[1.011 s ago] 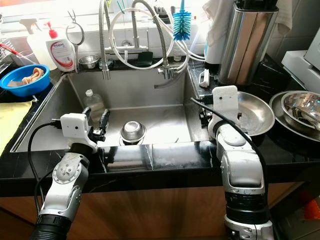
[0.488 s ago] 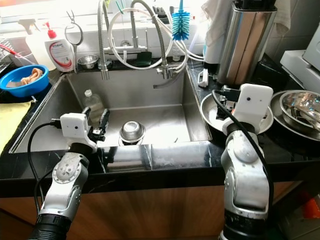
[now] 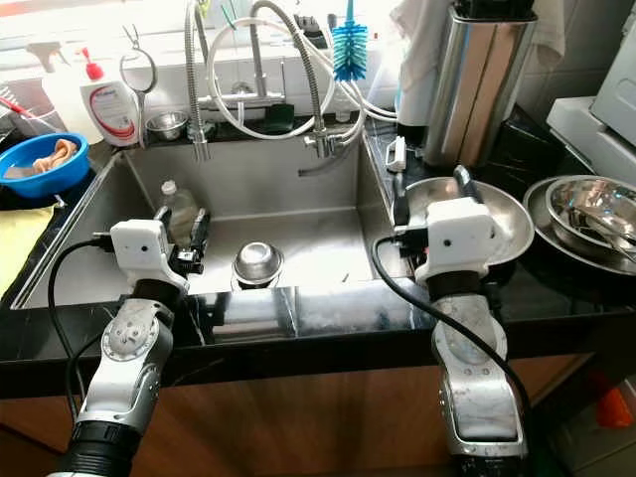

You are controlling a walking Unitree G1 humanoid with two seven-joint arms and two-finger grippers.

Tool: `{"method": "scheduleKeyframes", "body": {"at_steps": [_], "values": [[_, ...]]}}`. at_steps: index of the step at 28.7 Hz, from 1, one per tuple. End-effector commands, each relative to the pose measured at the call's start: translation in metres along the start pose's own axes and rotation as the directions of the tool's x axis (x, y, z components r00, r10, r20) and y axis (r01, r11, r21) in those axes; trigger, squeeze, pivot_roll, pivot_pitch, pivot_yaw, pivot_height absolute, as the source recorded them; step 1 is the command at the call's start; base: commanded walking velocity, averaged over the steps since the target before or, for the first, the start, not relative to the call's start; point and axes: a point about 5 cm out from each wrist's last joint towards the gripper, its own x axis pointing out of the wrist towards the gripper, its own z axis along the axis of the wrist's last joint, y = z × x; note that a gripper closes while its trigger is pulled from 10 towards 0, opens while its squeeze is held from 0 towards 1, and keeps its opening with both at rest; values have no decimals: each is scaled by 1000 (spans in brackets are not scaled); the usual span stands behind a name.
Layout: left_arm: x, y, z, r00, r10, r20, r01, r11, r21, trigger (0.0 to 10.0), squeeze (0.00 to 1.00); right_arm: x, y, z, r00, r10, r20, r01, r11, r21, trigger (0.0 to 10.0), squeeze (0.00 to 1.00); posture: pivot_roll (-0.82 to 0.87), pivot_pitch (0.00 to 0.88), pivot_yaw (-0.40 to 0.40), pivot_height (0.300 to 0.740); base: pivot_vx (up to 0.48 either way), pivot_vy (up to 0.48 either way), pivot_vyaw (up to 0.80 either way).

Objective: Kitchen organization

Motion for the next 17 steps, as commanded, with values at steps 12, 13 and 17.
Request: {"method": "scheduleKeyframes", "body": {"at_steps": [12,13,17], "values": [[4,5,3,1000,15,8,-15,1000,0,10000,0,12,5,15,997,-38,70,31,995,100,10000,0,-194,0,84,740,0,309,-405],[5,4,3,1000,10,14,-10,1000,16,10000,0,12,5,15,997,-41,68,33,994,105,10000,0,-191,0,84,740,0,0,-681],[5,4,4,1000,9,17,-10,1000,17,10000,0,13,6,16,997,-43,71,35,994,103,10000,0,-191,0,84,740,0,0,-677]]}}
